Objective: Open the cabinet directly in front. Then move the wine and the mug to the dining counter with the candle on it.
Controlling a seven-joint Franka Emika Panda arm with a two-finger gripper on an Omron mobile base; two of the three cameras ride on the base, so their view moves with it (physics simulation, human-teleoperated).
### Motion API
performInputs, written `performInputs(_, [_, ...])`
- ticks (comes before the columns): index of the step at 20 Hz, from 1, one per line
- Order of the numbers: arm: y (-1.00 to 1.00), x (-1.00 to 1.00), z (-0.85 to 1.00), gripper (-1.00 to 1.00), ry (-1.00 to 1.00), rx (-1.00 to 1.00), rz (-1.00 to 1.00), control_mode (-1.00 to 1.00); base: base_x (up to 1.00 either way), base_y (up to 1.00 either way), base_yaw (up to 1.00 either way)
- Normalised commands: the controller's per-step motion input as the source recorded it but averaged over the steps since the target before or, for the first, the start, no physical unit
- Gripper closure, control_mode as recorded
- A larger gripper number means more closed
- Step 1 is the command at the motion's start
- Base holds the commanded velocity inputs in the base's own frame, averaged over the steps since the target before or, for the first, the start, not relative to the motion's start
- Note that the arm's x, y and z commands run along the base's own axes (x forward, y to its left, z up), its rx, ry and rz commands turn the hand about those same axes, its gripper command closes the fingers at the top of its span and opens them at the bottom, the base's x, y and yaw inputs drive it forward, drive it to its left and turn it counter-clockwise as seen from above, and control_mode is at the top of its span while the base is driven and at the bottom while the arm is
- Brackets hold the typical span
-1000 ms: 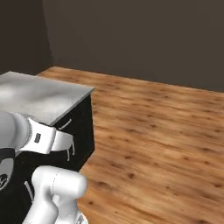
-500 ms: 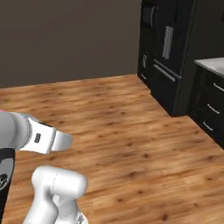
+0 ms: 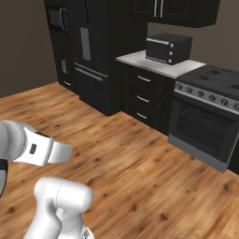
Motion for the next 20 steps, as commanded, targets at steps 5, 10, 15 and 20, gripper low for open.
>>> performInputs(5, [0.0,0.0,0.0,-1.0,0.0,0.0,0.0,1.0,0.24,0.0,-0.12])
performInputs(10, [0.0,0.0,0.0,-1.0,0.0,0.0,0.0,1.0,0.18,-0.35,-0.15])
performInputs(15, [0.0,0.0,0.0,-1.0,0.0,0.0,0.0,1.0,0.37,-1.0,0.0])
performInputs(20, [0.0,0.0,0.0,-1.0,0.0,0.0,0.0,1.0,0.52,-1.0,0.0])
